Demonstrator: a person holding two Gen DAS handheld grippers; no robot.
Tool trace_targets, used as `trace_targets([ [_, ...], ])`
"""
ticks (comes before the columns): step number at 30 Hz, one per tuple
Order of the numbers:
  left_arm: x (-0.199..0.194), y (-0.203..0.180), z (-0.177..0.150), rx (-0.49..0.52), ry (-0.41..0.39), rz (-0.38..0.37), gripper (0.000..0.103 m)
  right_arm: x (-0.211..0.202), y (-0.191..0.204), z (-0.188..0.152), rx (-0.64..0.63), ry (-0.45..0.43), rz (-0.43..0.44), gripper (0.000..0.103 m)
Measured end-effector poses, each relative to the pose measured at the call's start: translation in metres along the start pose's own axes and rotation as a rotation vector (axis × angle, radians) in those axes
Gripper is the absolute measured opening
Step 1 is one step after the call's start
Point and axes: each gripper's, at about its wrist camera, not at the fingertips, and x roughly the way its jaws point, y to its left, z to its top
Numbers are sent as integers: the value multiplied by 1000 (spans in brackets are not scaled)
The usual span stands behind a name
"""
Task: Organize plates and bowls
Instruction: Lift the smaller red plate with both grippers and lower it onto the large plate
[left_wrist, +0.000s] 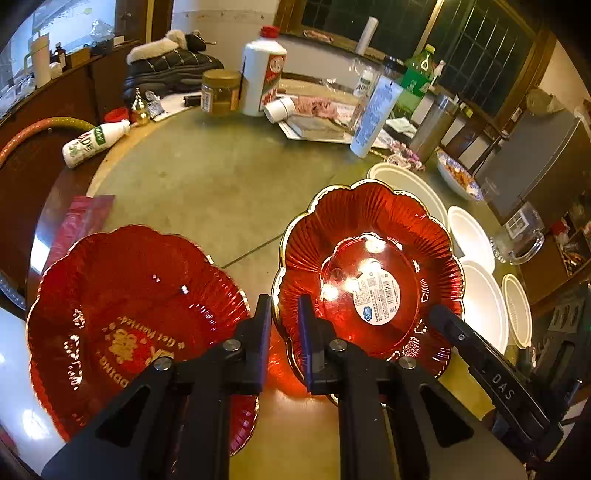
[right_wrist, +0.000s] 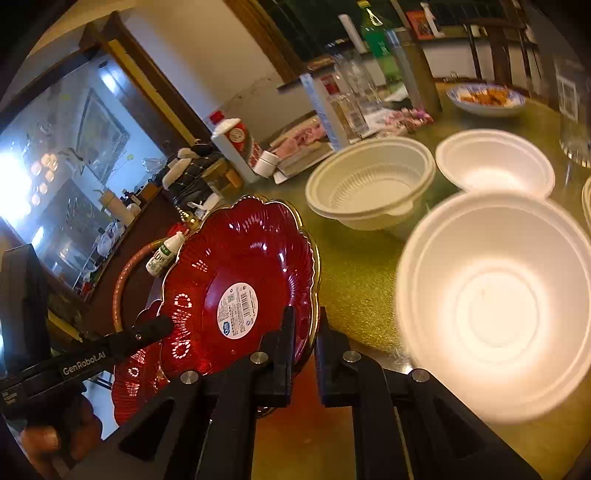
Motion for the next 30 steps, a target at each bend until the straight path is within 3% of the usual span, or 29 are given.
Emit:
trace_targets([
  [30, -75, 44, -25, -76, -177, 7, 11, -28, 74, -9, -145, -29, 56, 9],
])
